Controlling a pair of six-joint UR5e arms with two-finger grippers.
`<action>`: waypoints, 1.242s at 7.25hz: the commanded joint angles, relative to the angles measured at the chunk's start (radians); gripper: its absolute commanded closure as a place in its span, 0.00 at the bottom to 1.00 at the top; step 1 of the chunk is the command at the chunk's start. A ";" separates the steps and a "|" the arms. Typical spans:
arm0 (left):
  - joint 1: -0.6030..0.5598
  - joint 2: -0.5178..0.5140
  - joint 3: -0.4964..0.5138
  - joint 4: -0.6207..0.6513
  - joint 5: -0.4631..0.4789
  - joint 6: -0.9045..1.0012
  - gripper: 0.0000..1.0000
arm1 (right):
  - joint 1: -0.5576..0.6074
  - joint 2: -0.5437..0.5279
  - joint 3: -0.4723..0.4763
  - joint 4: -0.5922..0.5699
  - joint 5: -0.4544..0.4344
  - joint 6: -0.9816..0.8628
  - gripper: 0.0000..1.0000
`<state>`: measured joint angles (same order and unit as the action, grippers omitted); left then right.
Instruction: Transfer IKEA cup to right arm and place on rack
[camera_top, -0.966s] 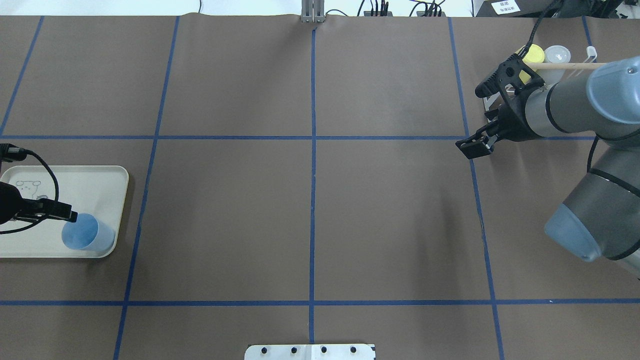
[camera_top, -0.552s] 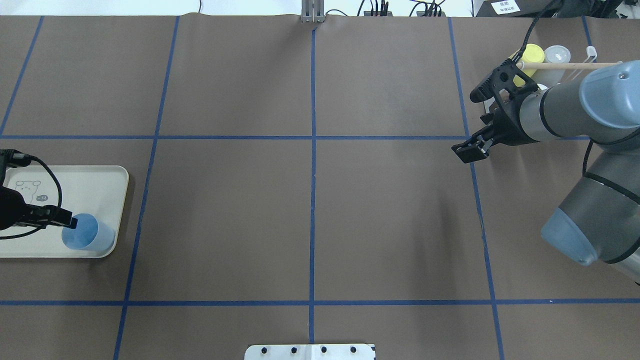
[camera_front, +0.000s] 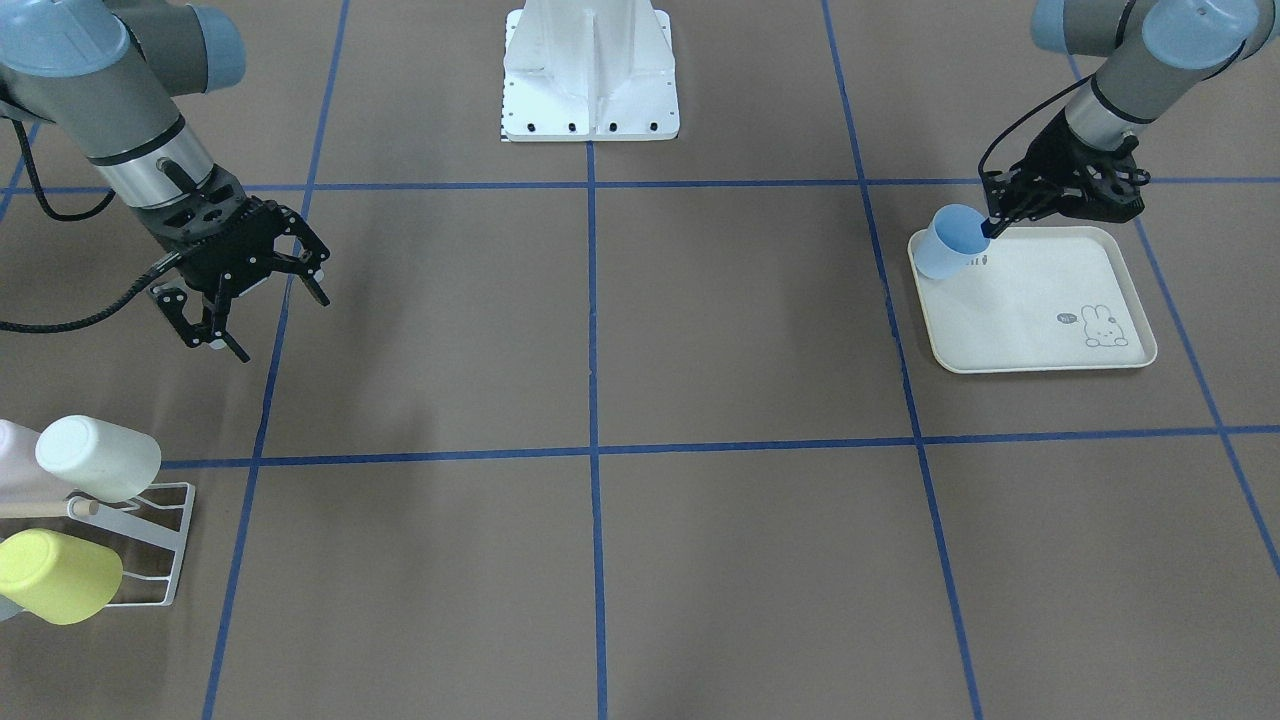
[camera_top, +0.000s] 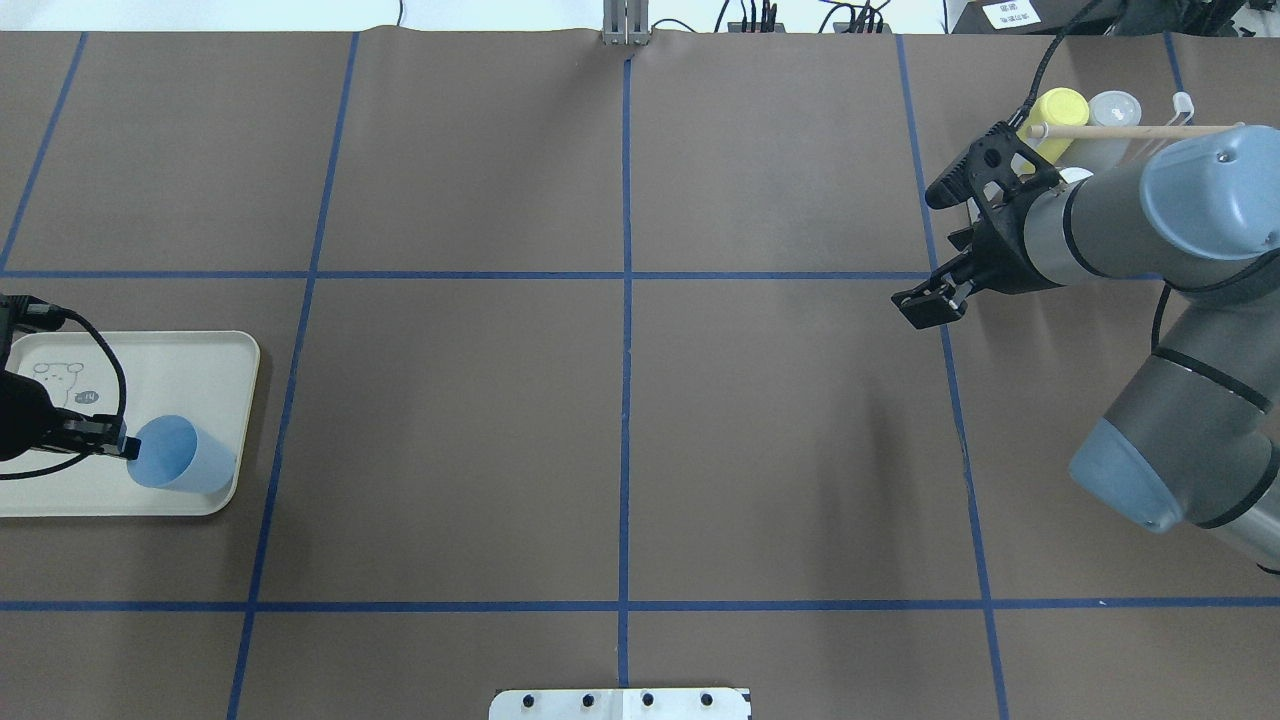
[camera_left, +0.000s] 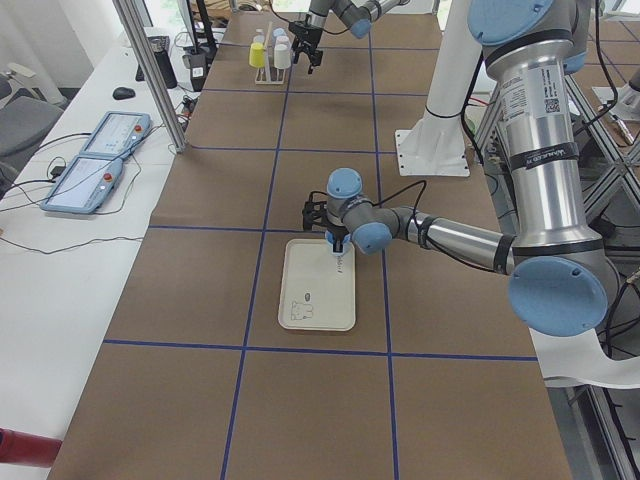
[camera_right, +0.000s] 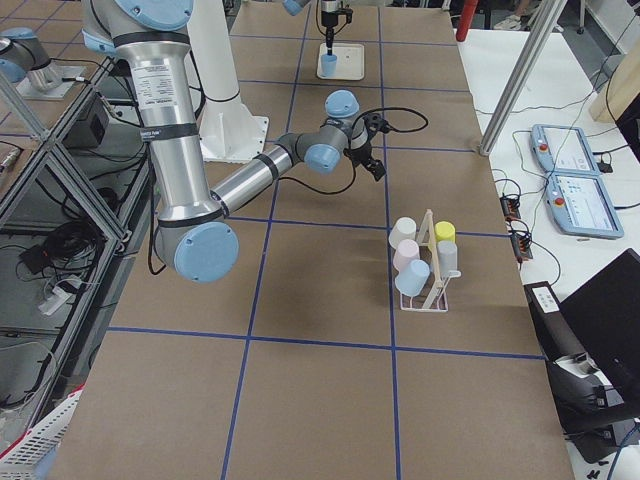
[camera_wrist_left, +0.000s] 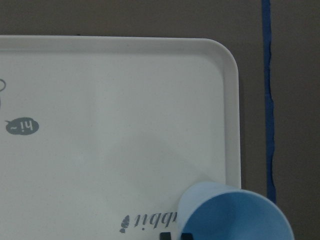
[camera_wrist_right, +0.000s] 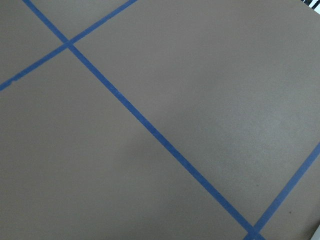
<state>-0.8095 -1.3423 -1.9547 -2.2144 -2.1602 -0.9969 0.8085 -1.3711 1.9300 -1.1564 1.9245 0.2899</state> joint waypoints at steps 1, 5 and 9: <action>-0.013 0.000 -0.016 0.002 -0.015 0.001 1.00 | -0.003 0.027 -0.006 -0.002 0.001 0.000 0.00; -0.167 -0.053 -0.021 0.030 -0.141 0.000 1.00 | -0.009 0.173 -0.115 0.009 -0.002 -0.002 0.00; -0.243 -0.337 -0.009 0.098 -0.223 -0.376 1.00 | -0.029 0.311 -0.212 0.094 -0.010 -0.123 0.01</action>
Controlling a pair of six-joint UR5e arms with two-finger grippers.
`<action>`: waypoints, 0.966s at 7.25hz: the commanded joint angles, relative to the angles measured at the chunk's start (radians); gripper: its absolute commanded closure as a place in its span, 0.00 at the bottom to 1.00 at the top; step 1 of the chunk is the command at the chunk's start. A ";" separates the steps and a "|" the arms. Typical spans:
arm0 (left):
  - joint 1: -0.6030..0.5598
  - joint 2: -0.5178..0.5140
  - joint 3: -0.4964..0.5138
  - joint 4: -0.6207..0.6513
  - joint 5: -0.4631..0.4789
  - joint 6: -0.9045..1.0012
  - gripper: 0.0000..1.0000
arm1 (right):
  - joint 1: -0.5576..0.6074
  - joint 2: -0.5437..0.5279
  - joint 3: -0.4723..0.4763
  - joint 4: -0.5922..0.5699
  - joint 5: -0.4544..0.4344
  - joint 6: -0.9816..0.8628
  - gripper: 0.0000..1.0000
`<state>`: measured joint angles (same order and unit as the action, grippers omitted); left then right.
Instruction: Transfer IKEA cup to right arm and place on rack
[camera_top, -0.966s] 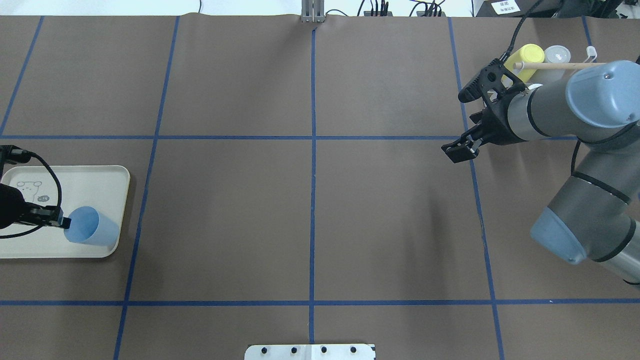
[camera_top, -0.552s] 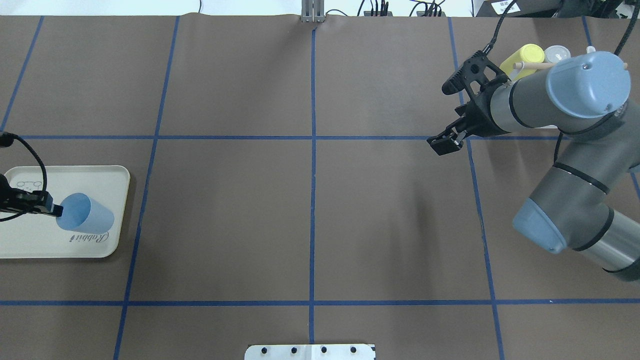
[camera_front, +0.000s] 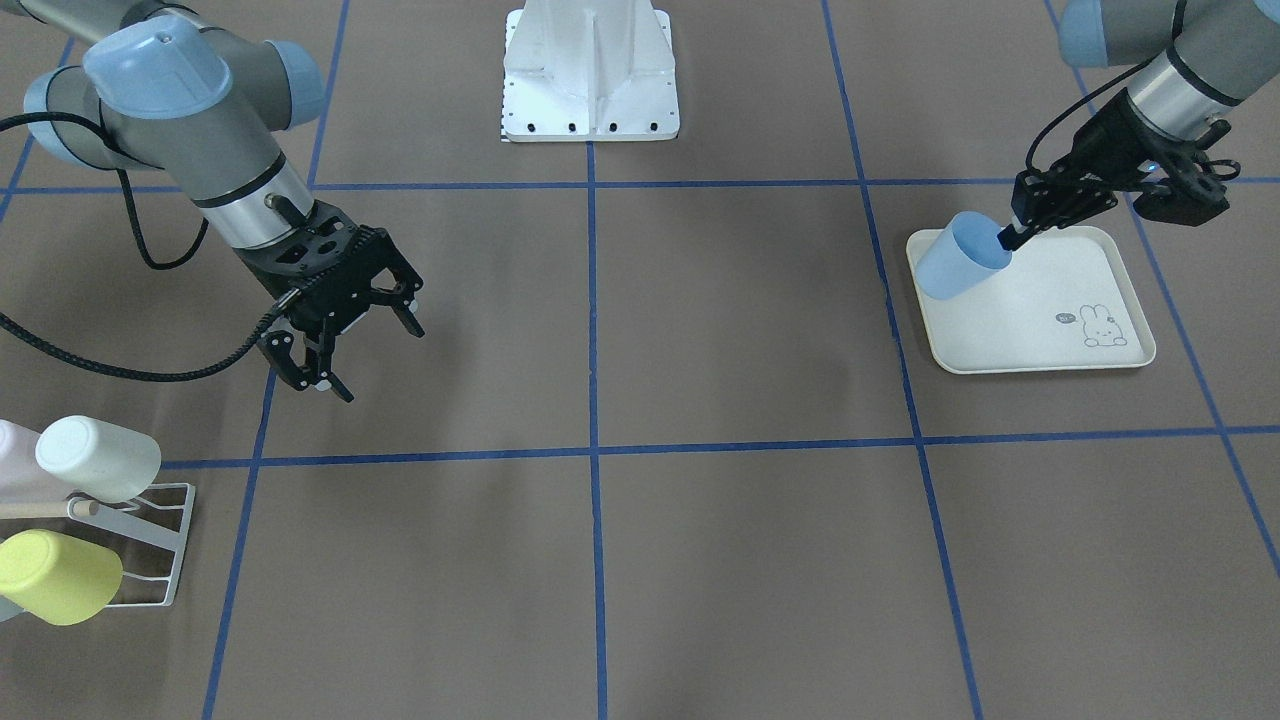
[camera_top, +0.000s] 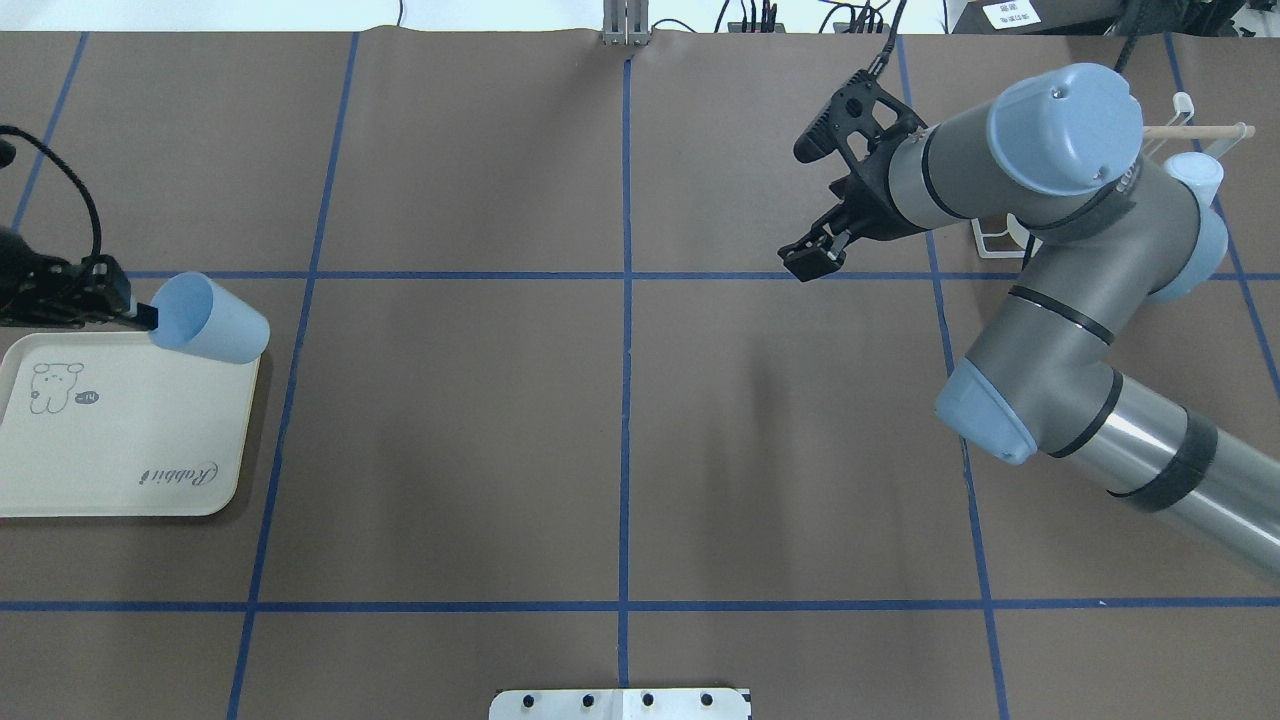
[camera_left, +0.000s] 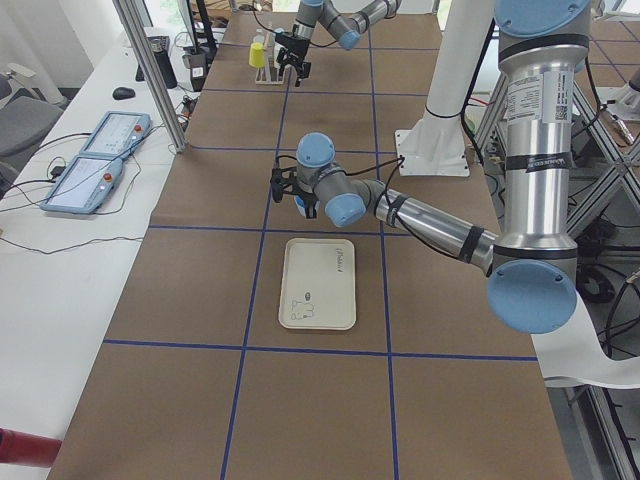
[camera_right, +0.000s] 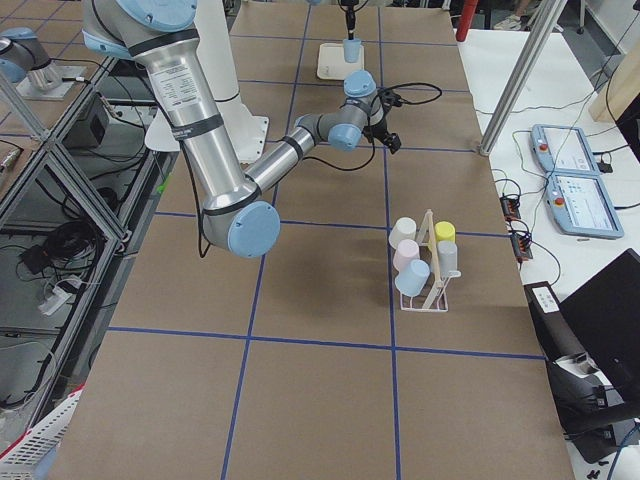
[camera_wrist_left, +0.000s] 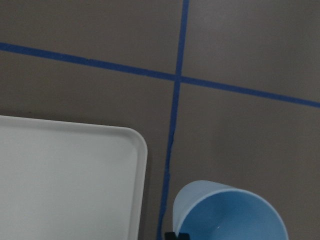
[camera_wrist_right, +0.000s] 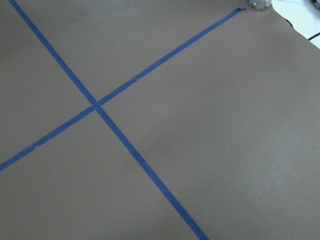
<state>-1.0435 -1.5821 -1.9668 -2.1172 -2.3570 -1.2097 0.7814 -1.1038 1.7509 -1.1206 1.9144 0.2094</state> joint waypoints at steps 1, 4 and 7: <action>-0.007 -0.184 0.009 -0.003 -0.037 -0.286 1.00 | -0.014 0.073 -0.046 0.123 0.000 -0.029 0.01; 0.003 -0.387 0.046 -0.029 -0.045 -0.590 1.00 | -0.088 0.146 -0.108 0.227 -0.055 -0.041 0.07; 0.068 -0.458 0.193 -0.326 -0.044 -0.828 1.00 | -0.190 0.171 -0.183 0.581 -0.240 -0.039 0.06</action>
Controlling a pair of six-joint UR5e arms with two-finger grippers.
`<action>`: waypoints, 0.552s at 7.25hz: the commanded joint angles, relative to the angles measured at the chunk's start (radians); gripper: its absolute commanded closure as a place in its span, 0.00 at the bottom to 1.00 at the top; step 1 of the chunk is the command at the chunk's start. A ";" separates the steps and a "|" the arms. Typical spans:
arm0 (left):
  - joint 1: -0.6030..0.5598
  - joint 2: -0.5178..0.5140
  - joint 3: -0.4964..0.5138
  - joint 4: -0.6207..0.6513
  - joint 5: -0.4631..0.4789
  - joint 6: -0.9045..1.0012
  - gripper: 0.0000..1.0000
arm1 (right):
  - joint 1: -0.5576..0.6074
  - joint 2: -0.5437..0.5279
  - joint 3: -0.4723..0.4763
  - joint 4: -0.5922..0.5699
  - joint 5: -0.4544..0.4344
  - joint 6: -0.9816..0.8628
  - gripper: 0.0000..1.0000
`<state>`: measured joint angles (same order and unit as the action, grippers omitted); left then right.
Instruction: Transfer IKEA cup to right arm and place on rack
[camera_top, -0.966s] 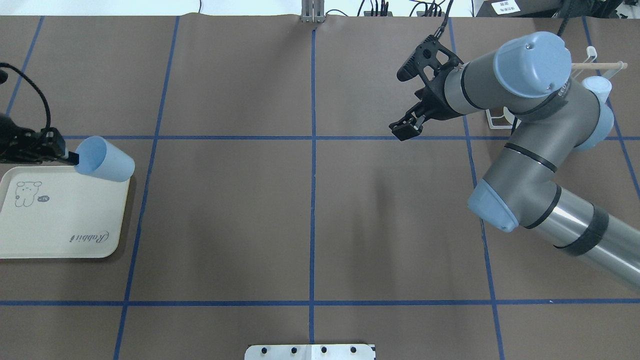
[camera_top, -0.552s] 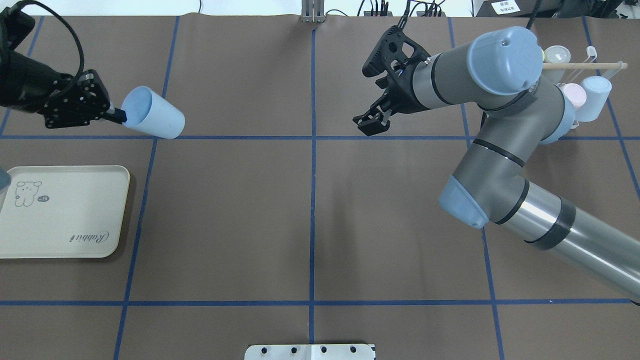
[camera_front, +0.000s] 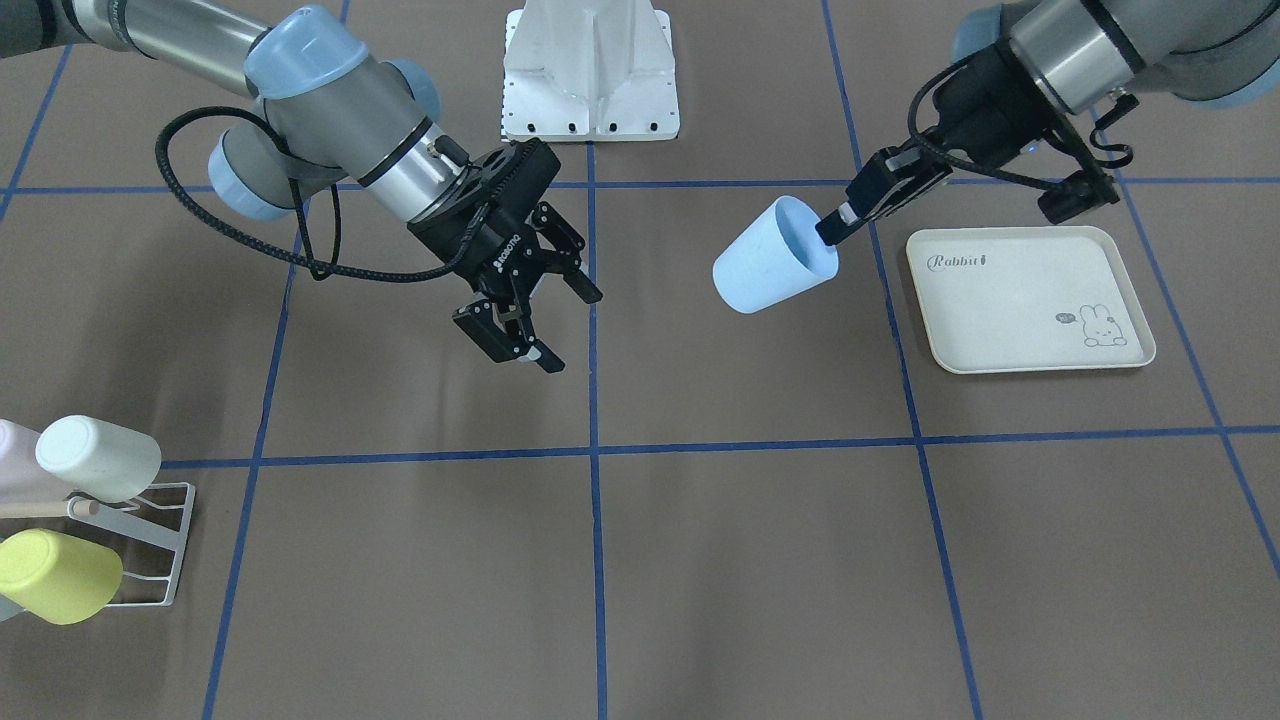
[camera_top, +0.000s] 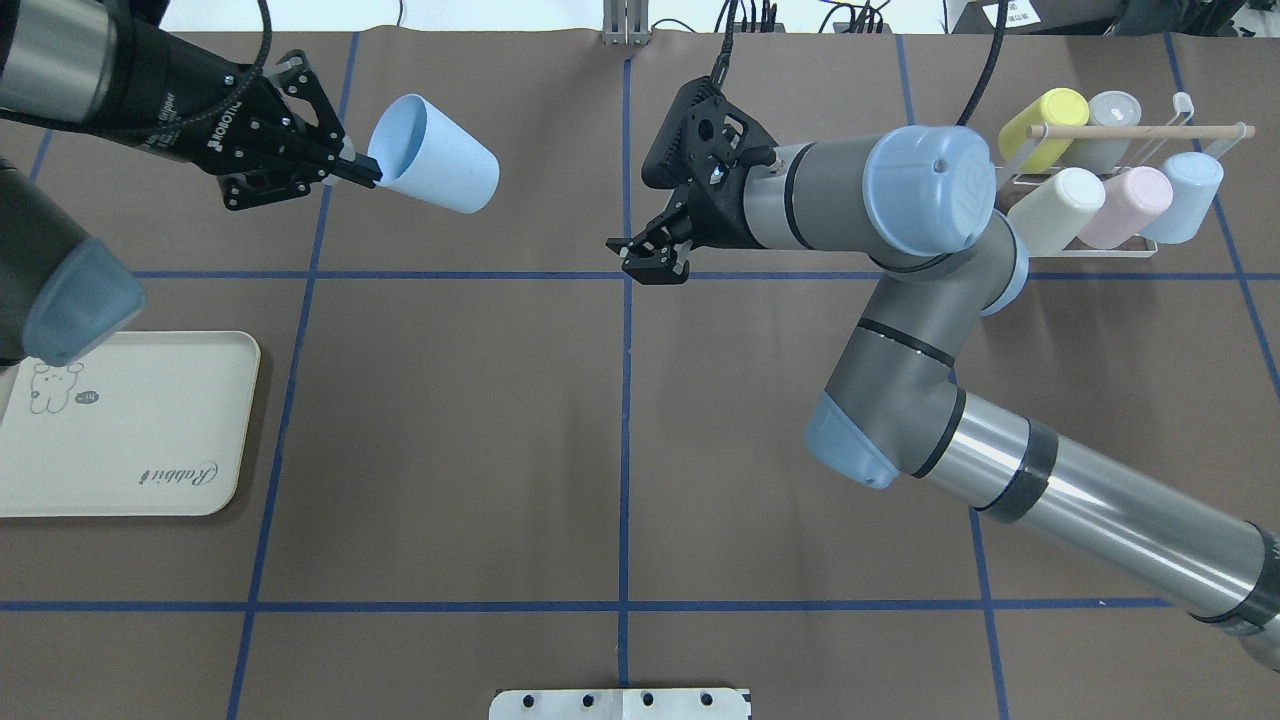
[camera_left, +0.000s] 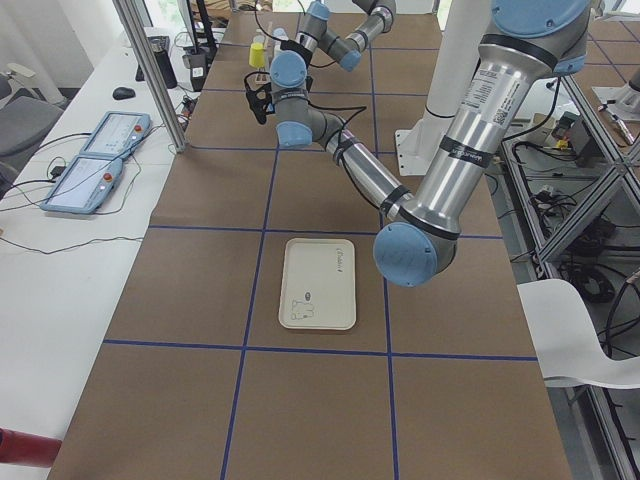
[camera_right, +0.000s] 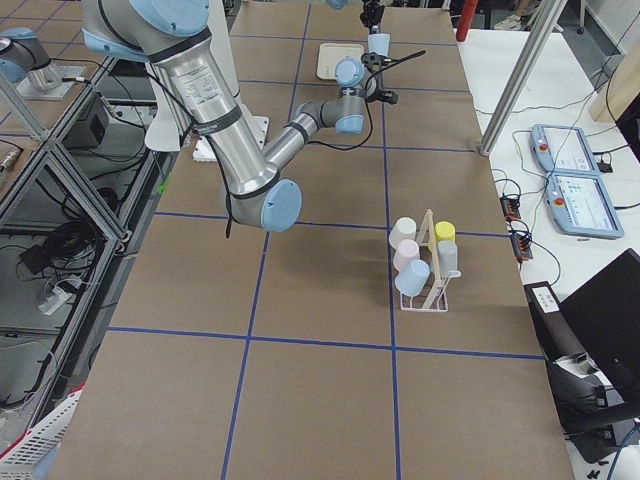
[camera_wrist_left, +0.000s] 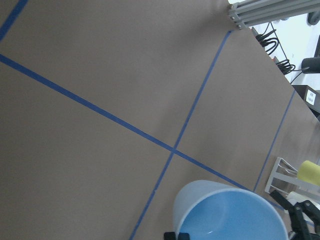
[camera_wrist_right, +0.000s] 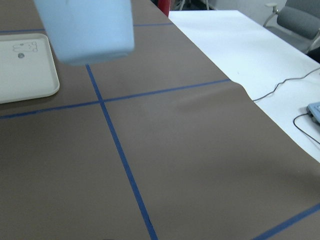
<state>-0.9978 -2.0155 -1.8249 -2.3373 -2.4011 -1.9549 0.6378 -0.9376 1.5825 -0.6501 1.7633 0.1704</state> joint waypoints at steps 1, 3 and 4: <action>0.025 -0.057 0.062 -0.108 0.000 -0.123 1.00 | -0.076 0.003 -0.015 0.166 -0.125 -0.002 0.05; 0.054 -0.072 0.070 -0.108 0.003 -0.130 1.00 | -0.099 0.005 -0.015 0.220 -0.157 -0.003 0.02; 0.060 -0.078 0.070 -0.108 0.005 -0.130 1.00 | -0.102 0.006 -0.015 0.243 -0.159 -0.003 0.02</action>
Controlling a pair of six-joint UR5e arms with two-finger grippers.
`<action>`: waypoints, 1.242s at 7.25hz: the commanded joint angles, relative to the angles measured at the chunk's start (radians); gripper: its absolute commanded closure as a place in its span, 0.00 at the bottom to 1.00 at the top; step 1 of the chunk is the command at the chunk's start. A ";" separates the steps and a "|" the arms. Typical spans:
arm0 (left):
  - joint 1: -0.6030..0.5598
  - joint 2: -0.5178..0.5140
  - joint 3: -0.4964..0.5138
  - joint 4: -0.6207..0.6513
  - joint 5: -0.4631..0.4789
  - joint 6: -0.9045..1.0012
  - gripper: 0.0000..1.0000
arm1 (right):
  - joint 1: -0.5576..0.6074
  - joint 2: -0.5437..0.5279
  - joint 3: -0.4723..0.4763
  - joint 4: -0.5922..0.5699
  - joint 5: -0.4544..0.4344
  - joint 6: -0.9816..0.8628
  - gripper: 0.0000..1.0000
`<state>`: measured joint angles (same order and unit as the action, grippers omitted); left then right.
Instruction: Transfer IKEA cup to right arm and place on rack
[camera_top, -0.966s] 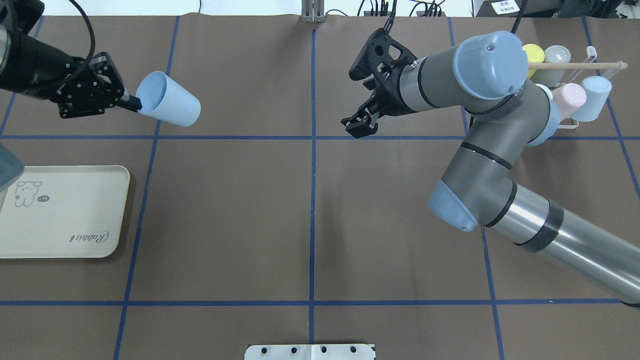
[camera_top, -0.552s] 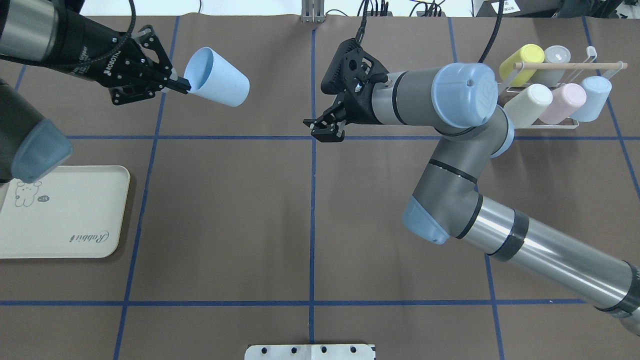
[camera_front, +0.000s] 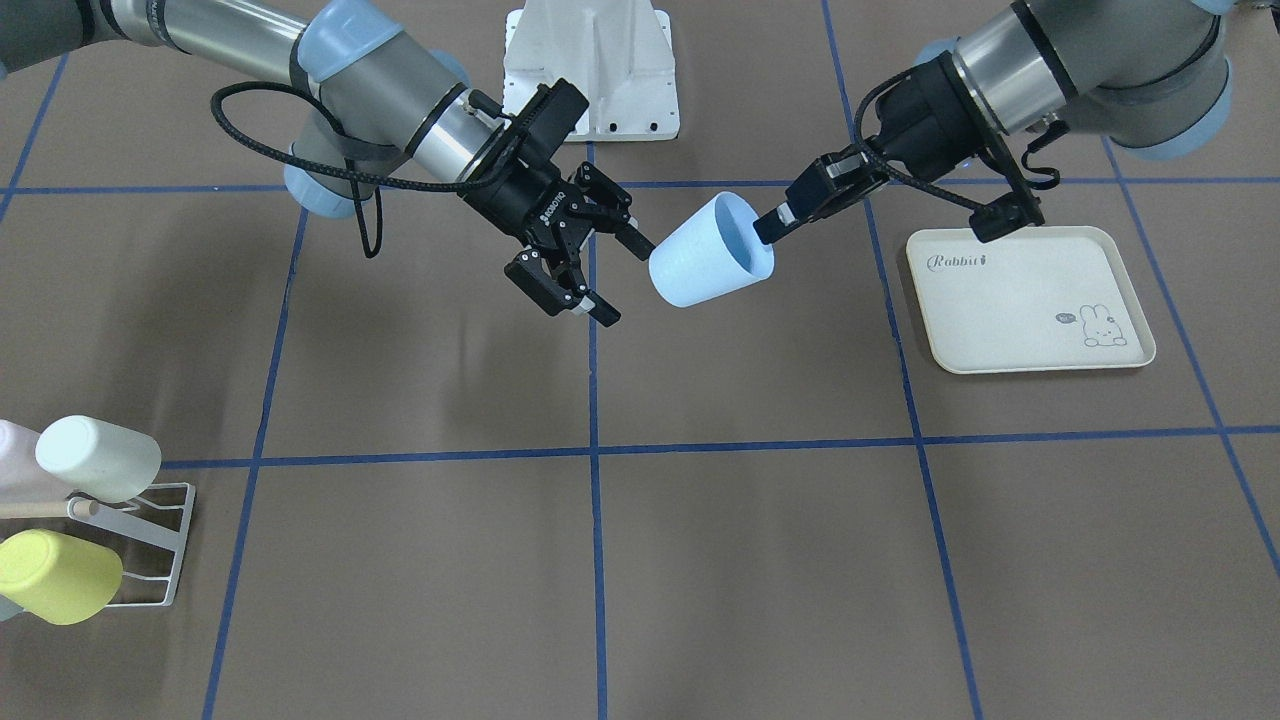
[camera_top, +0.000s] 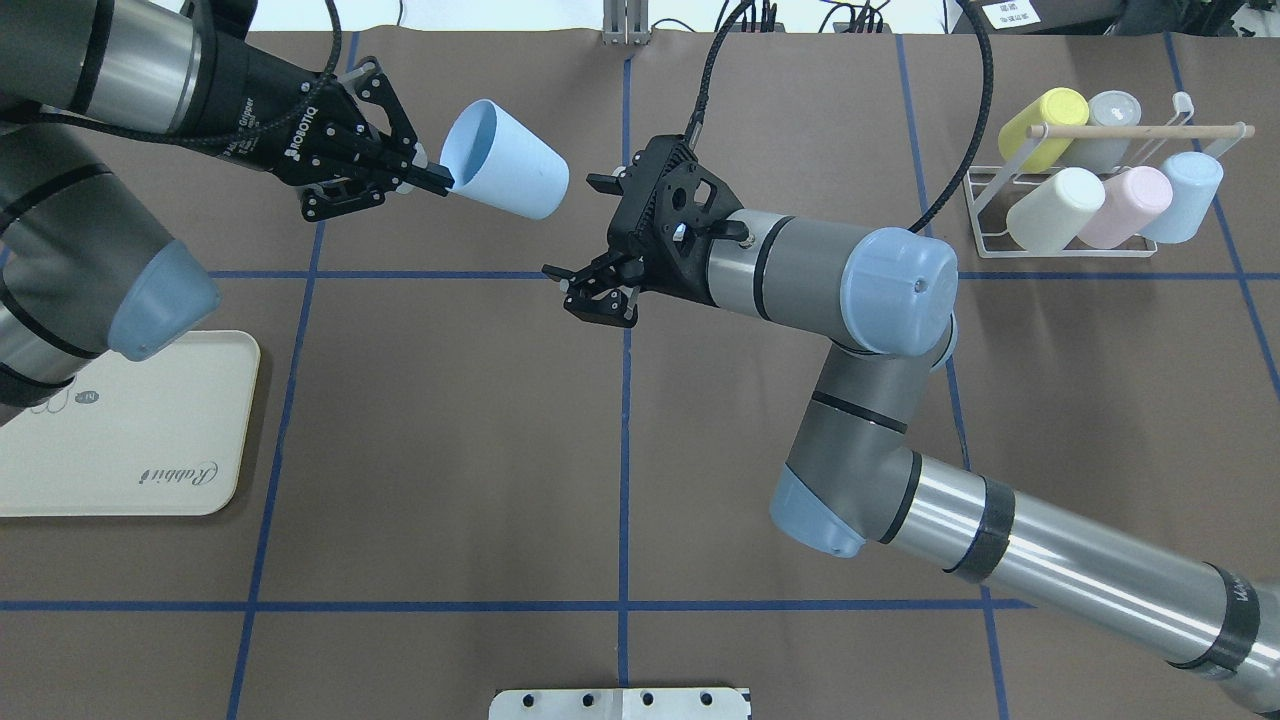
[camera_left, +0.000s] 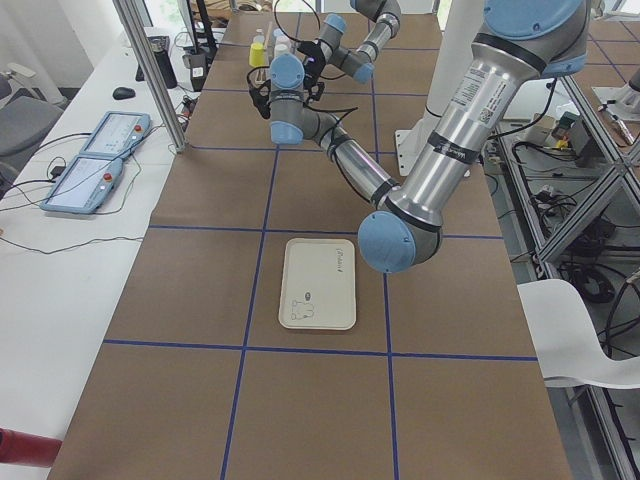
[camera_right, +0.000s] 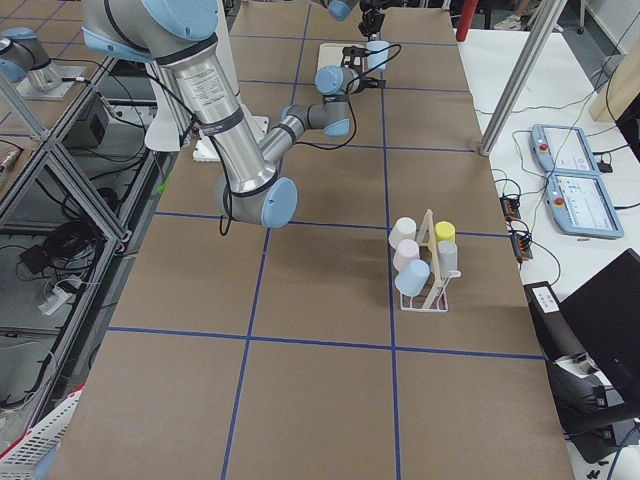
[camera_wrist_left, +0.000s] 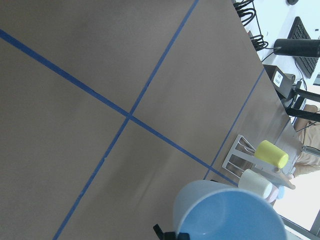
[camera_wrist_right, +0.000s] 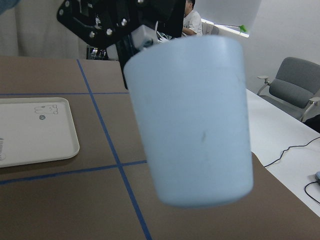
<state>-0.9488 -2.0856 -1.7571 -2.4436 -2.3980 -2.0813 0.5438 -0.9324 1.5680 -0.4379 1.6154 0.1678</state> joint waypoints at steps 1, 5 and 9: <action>0.021 -0.008 0.004 -0.002 0.002 -0.002 1.00 | -0.008 0.001 0.001 0.037 -0.014 -0.001 0.01; 0.047 -0.030 0.011 0.005 0.003 -0.002 1.00 | -0.012 0.007 0.010 0.042 -0.043 -0.074 0.01; 0.058 -0.066 0.031 0.008 0.003 -0.002 1.00 | -0.025 0.007 0.018 0.042 -0.116 -0.105 0.21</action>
<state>-0.8936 -2.1330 -1.7369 -2.4372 -2.3945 -2.0821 0.5273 -0.9238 1.5849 -0.3954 1.5287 0.0775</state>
